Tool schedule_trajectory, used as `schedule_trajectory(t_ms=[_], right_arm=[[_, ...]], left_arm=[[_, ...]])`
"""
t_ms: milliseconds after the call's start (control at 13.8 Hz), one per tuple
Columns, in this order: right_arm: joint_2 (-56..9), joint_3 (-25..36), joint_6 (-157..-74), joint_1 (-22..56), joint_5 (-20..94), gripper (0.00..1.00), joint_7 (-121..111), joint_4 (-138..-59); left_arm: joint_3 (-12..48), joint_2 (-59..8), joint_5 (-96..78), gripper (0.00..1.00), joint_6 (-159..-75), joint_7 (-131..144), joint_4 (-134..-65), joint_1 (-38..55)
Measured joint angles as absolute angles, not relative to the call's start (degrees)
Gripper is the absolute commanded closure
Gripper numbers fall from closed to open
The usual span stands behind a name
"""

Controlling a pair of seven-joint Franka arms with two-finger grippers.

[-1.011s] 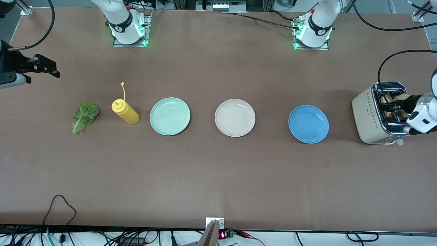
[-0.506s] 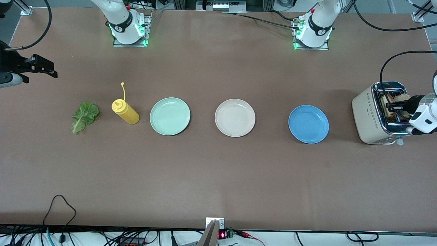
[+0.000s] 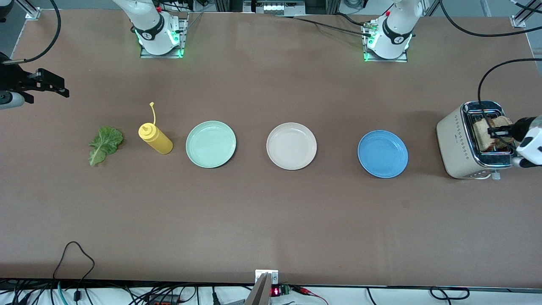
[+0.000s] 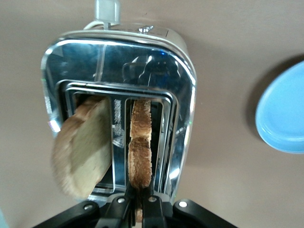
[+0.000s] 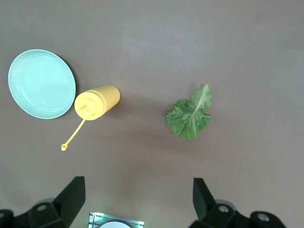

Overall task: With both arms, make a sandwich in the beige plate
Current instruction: 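Lift the bread slice out and carry it to the beige plate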

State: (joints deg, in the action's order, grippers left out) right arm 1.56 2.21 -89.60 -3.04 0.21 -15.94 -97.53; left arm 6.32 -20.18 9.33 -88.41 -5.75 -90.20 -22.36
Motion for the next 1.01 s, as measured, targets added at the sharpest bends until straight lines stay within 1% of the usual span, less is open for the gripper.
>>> schedule_trajectory(t_ms=[217, 289, 433, 650, 795, 1011], right_arm=[[1.5, 2.2, -89.6, -3.0, 0.2, 0.00, -15.9, -97.5], [1.5, 2.2, -89.6, -3.0, 0.2, 0.00, -15.9, -97.5], [1.5, 2.2, -89.6, -3.0, 0.2, 0.00, -15.9, -97.5], [1.5, 2.3, -89.6, -3.0, 0.2, 0.00, -15.9, -97.5], [1.5, 2.3, -89.6, -3.1, 0.2, 0.00, -15.9, -97.5], [1.4, 2.3, -89.6, -3.5, 0.2, 0.00, -15.9, -97.5]], left_arm=[[8.5, -18.5, 7.5, 1.00, -76.1, -7.3, -79.1, -22.3], [9.8, -17.7, 5.8, 1.00, -73.1, -7.3, -76.5, -22.2], [12.8, -16.5, 0.8, 1.00, -69.7, -7.3, -74.0, -22.1], [17.9, -17.2, -7.0, 1.00, -69.5, -5.1, -74.3, -21.5], [19.3, -19.3, -13.1, 1.00, -71.6, -3.1, -76.3, -19.7], [19.8, -22.3, -22.7, 1.00, -82.0, -2.3, -84.7, -15.6]])
